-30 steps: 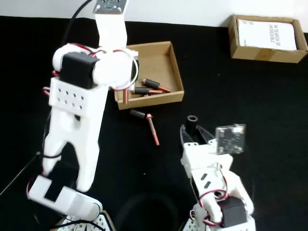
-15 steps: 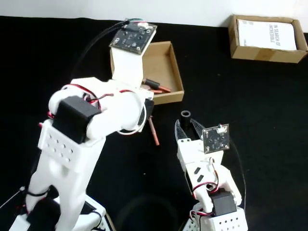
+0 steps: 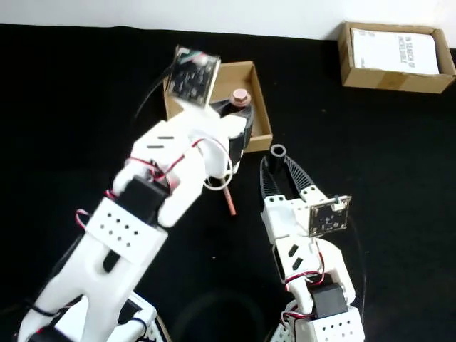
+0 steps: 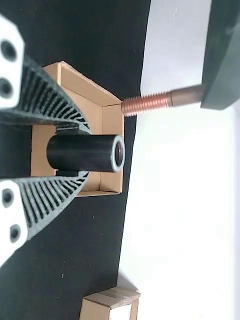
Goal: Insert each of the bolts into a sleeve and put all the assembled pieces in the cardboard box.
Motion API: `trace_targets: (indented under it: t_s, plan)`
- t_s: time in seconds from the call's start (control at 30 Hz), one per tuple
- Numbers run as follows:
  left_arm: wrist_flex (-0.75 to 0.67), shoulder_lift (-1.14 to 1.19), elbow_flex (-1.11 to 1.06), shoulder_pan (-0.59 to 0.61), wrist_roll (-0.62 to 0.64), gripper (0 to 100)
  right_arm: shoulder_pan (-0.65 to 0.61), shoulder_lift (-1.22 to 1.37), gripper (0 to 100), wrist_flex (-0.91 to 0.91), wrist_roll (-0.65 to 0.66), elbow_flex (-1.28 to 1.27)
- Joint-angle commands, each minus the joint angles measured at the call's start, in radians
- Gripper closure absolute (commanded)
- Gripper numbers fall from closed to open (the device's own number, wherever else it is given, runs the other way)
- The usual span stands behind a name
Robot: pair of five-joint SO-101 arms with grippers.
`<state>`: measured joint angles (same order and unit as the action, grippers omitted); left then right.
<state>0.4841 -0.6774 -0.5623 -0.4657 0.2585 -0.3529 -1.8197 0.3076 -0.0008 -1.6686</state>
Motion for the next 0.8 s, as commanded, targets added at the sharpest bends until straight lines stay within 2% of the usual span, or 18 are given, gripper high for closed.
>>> trace_targets:
  t_s: [0.0, 0.27, 0.33, 0.47, 0.77]
  plan:
    - [-0.133, -0.056, -0.058, -0.053, 0.005, 99, -0.005, -0.015, 99.1, -0.025, 0.0, -0.035]
    - [-0.13, -0.064, 0.018, -0.157, 0.005, 99, -0.005, -0.013, 99.1, -0.025, 0.0, -0.036]
    - [-0.118, -0.064, 0.054, -0.163, 0.005, 99, -0.005, -0.013, 99.1, -0.025, 0.0, -0.038]
    - [-0.002, -0.062, 0.114, -0.165, 0.005, 99, -0.005, -0.013, 99.1, -0.025, 0.0, -0.038]
    - [0.015, -0.058, 0.143, -0.165, 0.005, 99, -0.007, -0.013, 99.1, -0.025, 0.002, -0.038]
